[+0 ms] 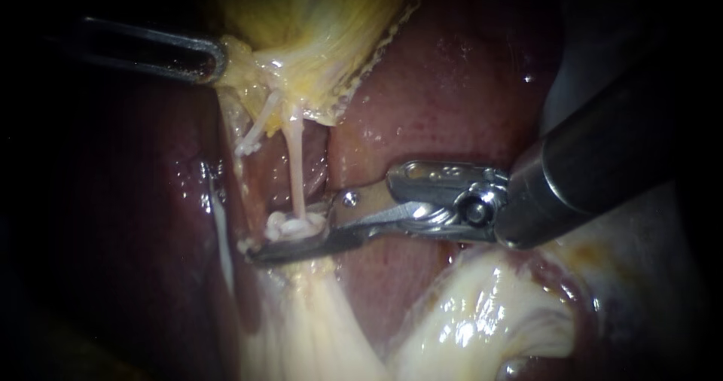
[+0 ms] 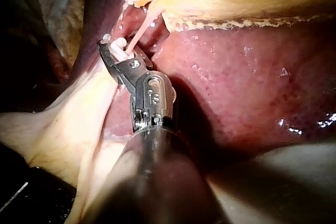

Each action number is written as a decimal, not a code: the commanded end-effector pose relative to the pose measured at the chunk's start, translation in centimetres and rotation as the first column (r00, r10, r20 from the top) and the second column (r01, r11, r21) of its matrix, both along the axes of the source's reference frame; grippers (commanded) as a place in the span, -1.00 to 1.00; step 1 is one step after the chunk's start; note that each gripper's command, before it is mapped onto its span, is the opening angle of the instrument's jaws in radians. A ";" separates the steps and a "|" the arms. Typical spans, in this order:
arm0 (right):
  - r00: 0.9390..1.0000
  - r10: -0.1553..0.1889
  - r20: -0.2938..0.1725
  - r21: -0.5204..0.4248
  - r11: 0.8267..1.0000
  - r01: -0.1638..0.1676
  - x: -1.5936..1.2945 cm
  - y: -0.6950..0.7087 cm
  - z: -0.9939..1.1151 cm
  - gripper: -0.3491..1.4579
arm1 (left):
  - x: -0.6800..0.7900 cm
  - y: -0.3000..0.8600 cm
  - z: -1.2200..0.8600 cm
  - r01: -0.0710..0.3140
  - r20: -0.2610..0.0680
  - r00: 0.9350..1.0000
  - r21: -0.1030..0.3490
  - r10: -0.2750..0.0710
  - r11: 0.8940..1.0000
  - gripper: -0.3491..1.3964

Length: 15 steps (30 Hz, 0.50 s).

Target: Clipping second clip right tube

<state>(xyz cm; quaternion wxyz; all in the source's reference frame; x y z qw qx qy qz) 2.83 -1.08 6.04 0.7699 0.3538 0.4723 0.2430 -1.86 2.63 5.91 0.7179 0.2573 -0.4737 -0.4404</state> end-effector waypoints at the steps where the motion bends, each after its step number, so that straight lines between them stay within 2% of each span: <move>1: 1.000 0.001 0.000 0.000 1.000 -0.001 0.00 0.00 0.00 -0.42 | 0.00 0.00 0.00 0.000 0.000 1.000 0.000 0.000 1.000 -1.00; 7: 1.000 0.011 0.001 -0.001 1.000 -0.011 0.00 0.03 -0.02 -0.14 | 0.00 0.00 0.00 0.000 0.000 1.000 0.000 0.000 1.000 -1.00; 11: 1.000 0.028 -0.011 0.002 1.000 -0.028 -0.01 0.05 -0.04 -0.08 | 0.01 0.00 0.00 0.000 0.000 1.000 0.000 0.000 1.000 -1.00; 15: 0.999 0.031 -0.021 0.008 1.000 -0.030 -0.09 0.08 -0.09 -0.06 | 0.02 -0.01 0.00 -0.001 0.001 1.000 0.000 0.001 1.000 -1.00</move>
